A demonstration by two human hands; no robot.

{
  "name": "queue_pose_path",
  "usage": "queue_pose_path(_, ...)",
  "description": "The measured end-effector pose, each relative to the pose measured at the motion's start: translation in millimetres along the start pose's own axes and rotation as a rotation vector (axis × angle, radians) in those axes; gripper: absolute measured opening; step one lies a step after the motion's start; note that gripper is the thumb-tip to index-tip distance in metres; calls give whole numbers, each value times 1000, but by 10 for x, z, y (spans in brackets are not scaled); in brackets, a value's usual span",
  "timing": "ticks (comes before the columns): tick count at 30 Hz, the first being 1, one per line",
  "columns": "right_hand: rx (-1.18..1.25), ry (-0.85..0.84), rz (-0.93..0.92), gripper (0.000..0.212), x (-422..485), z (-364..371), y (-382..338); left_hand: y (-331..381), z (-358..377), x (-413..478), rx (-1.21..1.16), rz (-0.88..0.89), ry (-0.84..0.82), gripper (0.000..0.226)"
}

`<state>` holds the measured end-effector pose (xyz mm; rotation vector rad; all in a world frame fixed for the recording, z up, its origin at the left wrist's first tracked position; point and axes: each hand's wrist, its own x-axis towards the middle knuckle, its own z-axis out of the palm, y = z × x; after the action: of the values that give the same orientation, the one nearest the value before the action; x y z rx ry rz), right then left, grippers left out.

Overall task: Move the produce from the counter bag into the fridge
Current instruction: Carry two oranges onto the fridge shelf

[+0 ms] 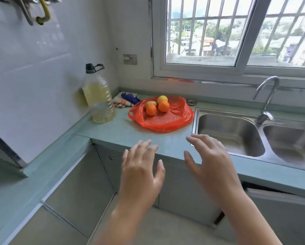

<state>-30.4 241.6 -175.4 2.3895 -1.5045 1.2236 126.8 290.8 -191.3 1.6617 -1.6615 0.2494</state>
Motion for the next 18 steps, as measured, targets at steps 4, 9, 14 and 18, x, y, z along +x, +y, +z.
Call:
queue_pose_path(4, 6, -32, 3, 34, 366, 509, 52, -458, 267, 339, 10, -56, -24, 39)
queue_pose_path(9, -3, -71, 20, 44, 901, 1180, 100, -1085, 628, 875, -24, -73, -56, 41)
queue_pose_path(14, -18, -94, 58, 36, 1512, 1786, -40, -1699, 900, 1502, -56, -55, -127, 43)
queue_pose_path(18, -22, -119, 106, 44, 1892, 2166, -14, -2057, 1205, 1949, -102, -32, -162, 44)
